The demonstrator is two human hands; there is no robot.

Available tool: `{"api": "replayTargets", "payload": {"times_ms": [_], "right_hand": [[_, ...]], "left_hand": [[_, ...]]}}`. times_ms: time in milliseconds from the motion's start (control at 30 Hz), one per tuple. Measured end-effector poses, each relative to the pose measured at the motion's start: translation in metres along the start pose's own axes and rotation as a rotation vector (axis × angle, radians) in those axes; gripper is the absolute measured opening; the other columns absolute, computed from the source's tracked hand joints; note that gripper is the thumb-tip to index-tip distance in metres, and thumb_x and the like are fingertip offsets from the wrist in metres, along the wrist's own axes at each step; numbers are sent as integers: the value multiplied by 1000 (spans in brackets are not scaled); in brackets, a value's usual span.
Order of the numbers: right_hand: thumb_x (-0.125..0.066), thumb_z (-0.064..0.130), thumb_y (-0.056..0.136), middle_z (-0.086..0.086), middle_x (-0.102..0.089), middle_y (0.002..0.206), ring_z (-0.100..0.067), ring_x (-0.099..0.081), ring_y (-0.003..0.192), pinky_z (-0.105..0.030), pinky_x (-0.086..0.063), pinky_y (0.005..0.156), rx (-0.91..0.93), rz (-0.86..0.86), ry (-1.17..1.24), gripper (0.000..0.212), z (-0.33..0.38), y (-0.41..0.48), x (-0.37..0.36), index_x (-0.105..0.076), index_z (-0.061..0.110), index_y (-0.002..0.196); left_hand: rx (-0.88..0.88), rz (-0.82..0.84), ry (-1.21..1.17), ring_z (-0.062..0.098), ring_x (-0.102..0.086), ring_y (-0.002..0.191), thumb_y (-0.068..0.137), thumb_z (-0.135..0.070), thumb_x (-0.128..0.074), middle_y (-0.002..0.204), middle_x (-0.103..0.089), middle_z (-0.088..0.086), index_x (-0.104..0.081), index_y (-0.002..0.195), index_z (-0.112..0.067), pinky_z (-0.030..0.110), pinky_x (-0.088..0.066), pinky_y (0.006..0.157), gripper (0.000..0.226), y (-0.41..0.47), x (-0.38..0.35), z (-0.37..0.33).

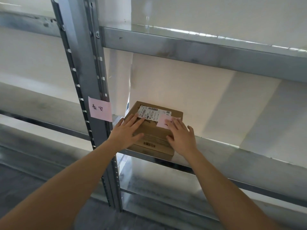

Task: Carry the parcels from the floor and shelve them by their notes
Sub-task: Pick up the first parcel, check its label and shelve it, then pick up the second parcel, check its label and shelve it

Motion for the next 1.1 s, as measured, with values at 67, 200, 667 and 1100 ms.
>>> {"api": "replayTargets", "payload": {"times_ms": [67, 200, 667, 1100], "right_hand": [[-44, 47, 92, 2, -9, 161, -19, -4, 148, -49, -10, 117, -20, -2, 48, 65, 2, 0, 2, -17, 30, 149], [-48, 51, 89, 2, -9, 162, -19, -5, 148, -46, -7, 118, -80, -140, 220, 69, 2, -6, 28, -19, 31, 149], [-57, 49, 86, -2, -22, 159, -19, -20, 146, -43, -19, 116, -128, -578, 283, 75, -93, -137, 203, -25, 22, 148], [-60, 48, 84, -1, -31, 155, -18, -26, 143, -42, -21, 116, -355, -813, 135, 76, -243, -378, 303, -27, 22, 147]], "left_hand": [[-1, 4, 17, 17, 10, 147, 94, -53, -26, 160, 12, -2, 7, 149, -31, 44, 3, 120, 68, 2, 3, 0], [48, -85, -79, 18, 4, 148, 93, -53, -32, 161, 7, -1, 1, 150, -27, 41, 1, 119, 71, 2, 25, -10], [-40, -410, -287, 22, -11, 147, 90, -56, -39, 160, -11, 0, -15, 149, -28, 44, -11, 117, 69, -31, 150, -187], [-330, -529, -410, 22, -22, 144, 87, -49, -52, 157, -24, 5, -29, 145, -19, 40, -19, 114, 70, -87, 182, -422]]}}
Point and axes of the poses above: each hand's wrist, its own y-axis towards the middle knuckle, its own x-axis out of the back of the hand, z = x × y, the point moved 5 cm from there along y, towards the middle knuckle
